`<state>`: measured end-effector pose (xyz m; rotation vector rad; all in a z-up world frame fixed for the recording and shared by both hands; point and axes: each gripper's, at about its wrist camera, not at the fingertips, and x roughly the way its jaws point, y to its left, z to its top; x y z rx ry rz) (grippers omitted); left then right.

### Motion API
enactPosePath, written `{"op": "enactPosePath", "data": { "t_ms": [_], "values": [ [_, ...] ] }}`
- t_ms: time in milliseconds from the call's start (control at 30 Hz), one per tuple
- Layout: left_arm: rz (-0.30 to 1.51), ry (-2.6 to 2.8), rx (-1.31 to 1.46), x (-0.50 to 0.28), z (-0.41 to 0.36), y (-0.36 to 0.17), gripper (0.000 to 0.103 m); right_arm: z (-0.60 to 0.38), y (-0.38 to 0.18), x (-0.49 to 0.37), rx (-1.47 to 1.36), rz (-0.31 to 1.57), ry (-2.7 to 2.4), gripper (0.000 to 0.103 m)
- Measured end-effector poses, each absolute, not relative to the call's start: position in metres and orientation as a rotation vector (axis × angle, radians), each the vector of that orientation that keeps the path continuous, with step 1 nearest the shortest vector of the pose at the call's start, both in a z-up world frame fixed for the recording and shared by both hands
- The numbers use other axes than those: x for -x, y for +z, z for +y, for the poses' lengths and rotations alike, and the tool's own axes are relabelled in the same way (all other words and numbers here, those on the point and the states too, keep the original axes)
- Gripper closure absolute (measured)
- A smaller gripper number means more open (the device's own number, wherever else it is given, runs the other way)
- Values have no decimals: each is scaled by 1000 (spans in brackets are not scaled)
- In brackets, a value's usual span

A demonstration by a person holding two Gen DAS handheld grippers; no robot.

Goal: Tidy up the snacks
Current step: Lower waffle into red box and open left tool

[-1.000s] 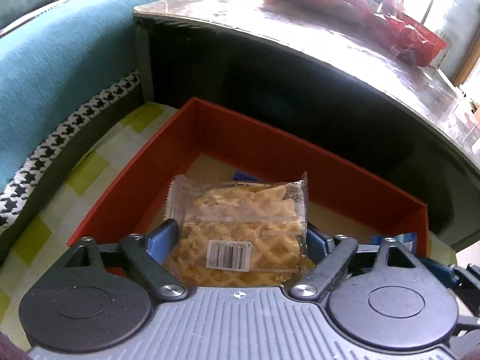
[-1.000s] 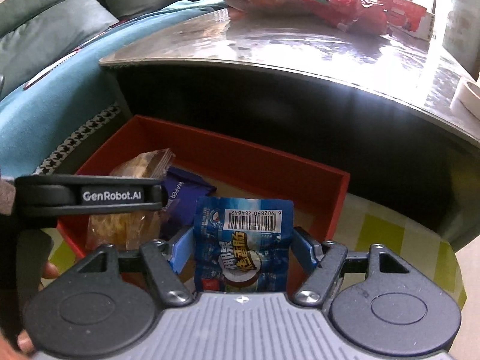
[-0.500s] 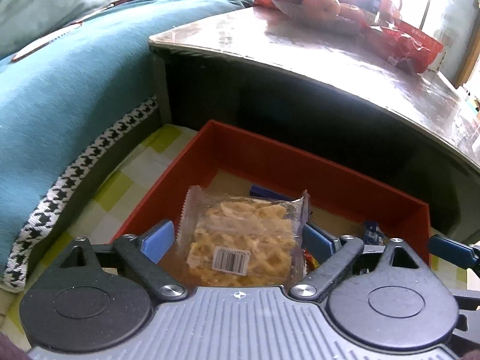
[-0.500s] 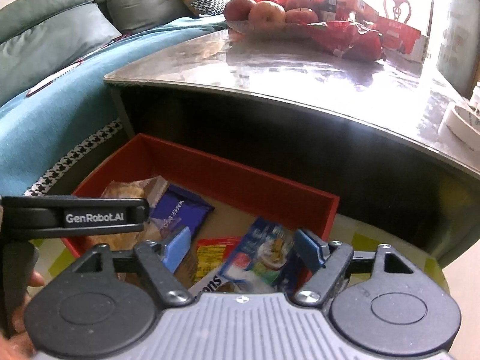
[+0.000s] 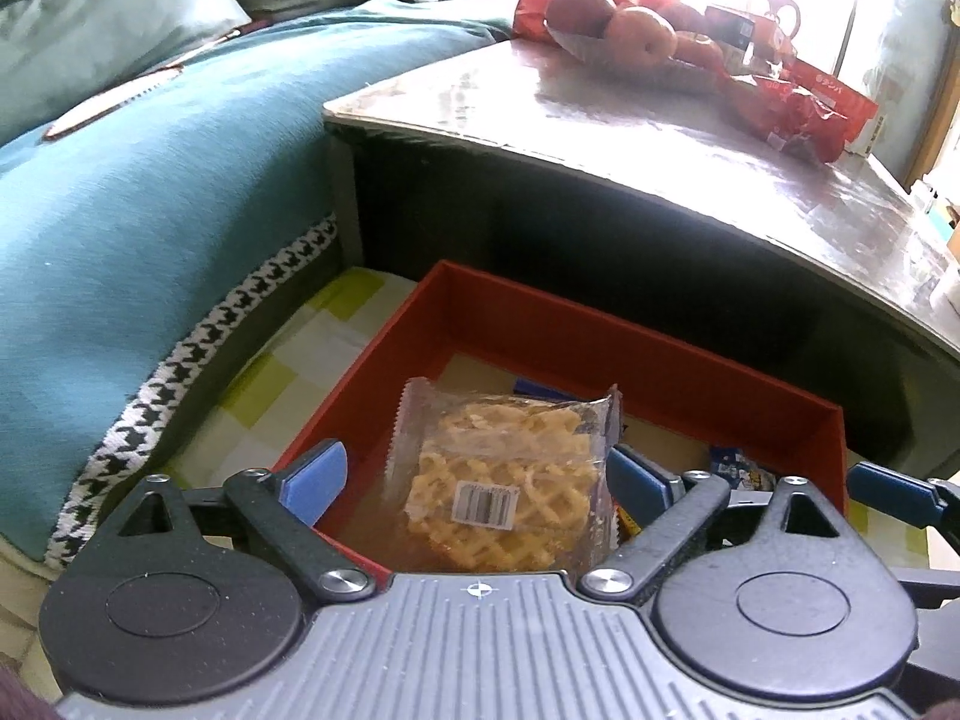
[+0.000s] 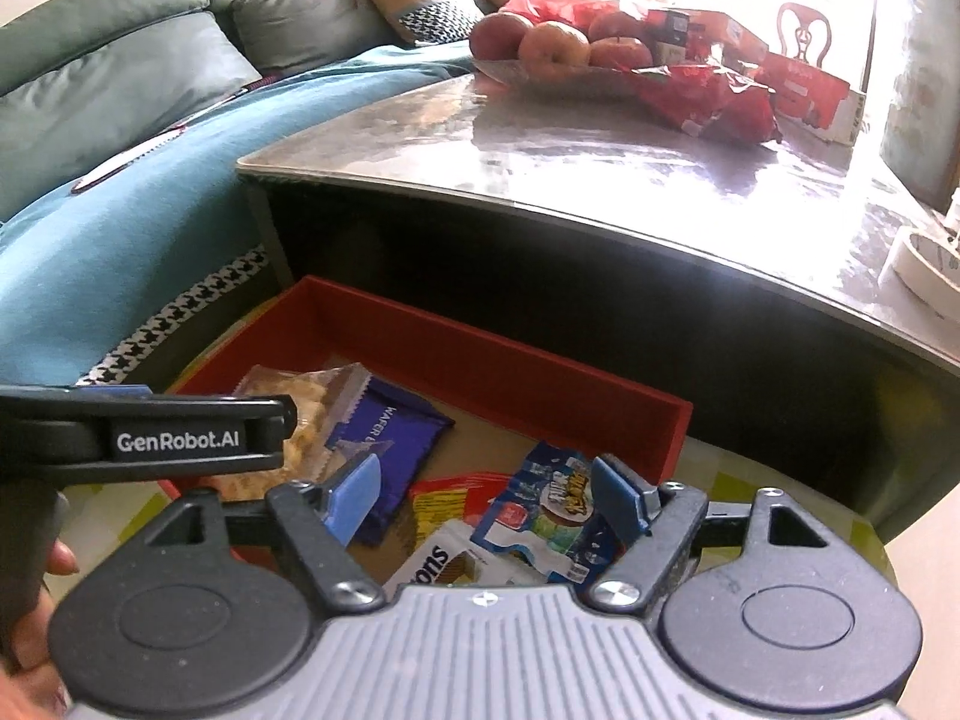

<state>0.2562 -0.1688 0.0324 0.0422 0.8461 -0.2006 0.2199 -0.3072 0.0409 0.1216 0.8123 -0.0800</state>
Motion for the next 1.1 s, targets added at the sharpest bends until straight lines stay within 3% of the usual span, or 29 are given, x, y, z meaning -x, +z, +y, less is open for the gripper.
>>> {"op": "enactPosePath", "data": {
  "t_ms": [1100],
  "values": [
    [872, -202, -45, -206, -122, 34, 5, -264, 47, -182, -85, 828, 26, 23]
  ]
}}
